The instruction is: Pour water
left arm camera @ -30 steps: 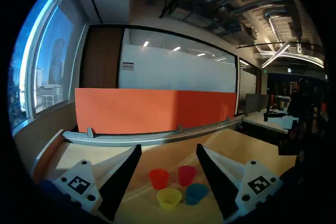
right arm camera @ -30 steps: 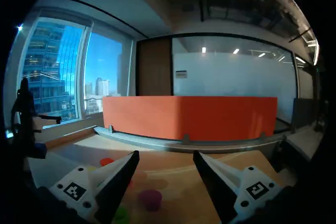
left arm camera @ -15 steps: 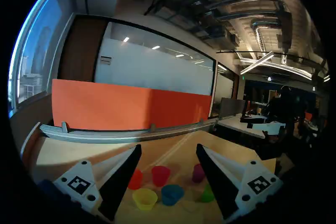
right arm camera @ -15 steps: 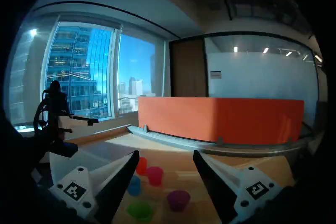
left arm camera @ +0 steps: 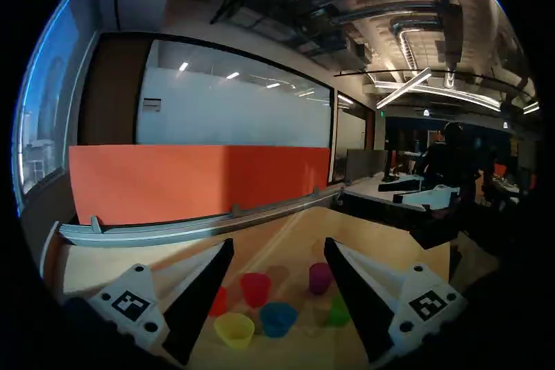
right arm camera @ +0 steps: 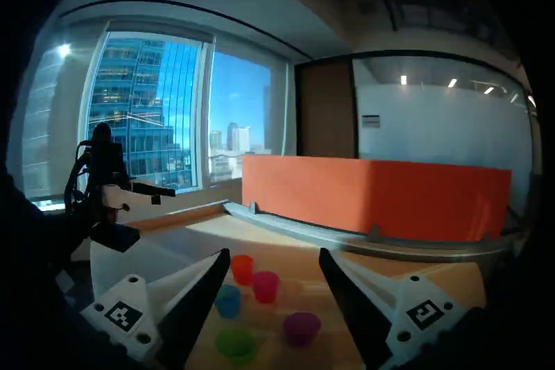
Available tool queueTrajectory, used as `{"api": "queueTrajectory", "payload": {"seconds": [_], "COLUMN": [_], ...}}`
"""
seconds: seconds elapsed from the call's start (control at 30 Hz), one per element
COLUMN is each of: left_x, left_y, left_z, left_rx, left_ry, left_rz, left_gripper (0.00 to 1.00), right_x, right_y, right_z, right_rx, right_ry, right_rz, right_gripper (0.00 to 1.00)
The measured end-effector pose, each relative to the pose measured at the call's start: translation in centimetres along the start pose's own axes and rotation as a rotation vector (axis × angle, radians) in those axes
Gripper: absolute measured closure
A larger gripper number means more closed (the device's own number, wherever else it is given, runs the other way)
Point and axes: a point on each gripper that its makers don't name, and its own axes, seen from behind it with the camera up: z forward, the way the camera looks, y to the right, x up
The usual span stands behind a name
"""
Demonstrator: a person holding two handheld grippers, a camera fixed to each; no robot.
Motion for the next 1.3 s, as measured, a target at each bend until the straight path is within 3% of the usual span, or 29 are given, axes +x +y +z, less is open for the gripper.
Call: {"api": "queueTrajectory", "payload": {"seconds": [0.57, 1.3], "left_x": [-4.2, -10.7], "left_y": [0.2, 0.2], "left_z": [0.3, 1.6], "left_rx": [-0.032, -0.069], "left_ry": [-0.125, -0.228], "left_rz": [0.058, 0.033], "left_gripper": [0.03, 0.03], "right_x": [-3.6, -10.1], "right_y": [-1.2, -3.0], "right_z": [0.0, 0.8], "right_rx": [0.075, 0.136], "right_ry": [-0.144, -0.289], "right_rz": [-0.026, -0.071], "right_gripper": [0.01, 0.01]}}
